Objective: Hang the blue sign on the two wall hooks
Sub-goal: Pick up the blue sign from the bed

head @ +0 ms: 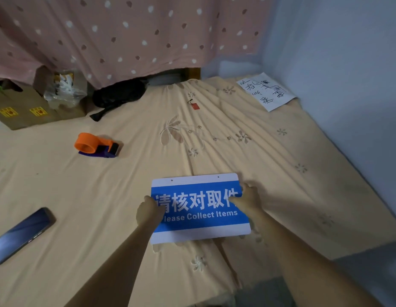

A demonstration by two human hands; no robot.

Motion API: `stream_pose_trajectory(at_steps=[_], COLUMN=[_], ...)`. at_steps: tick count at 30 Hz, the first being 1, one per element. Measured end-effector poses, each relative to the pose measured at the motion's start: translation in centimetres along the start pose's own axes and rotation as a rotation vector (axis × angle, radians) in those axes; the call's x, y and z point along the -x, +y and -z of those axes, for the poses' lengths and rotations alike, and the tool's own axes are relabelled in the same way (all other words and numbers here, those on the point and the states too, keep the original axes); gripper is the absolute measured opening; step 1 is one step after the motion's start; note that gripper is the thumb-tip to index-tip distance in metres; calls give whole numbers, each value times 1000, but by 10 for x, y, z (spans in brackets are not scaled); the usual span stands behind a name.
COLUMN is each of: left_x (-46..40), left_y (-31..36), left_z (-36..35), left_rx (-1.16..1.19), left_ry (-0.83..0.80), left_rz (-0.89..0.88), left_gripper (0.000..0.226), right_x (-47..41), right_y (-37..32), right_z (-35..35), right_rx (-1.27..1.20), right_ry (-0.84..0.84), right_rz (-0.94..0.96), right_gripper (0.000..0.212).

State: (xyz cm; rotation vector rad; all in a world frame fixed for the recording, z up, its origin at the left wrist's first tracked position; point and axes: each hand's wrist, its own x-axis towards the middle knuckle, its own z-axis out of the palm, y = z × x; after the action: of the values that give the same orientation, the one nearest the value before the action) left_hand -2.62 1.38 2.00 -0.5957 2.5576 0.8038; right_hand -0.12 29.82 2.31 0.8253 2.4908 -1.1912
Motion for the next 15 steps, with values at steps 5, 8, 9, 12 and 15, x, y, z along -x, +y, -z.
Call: stream_pose_trajectory(at_steps=[5,8,9,12,15], left_x=[-1,-11,-14,-2,5], left_y=[22,29,33,59,86], left_z=[13,18,19,32,40], left_rx=[179,451,494,565,588], left_ry=[-7,-53,-60,-50,-31], left_rz=[36,4,-5,-54,-116], left_gripper=[38,56,59,55,55], right_x=[2,1,2,2,4], right_y=[-15,-19,-22,-25,-32], right_z=[19,30,34,48,68], right_rx=[-255,-317,-335,-412,-471], right_ry=[28,77,81,89,125], right_rz=[-51,-25,-12,4,33], right_gripper=[53,52,53,58,57])
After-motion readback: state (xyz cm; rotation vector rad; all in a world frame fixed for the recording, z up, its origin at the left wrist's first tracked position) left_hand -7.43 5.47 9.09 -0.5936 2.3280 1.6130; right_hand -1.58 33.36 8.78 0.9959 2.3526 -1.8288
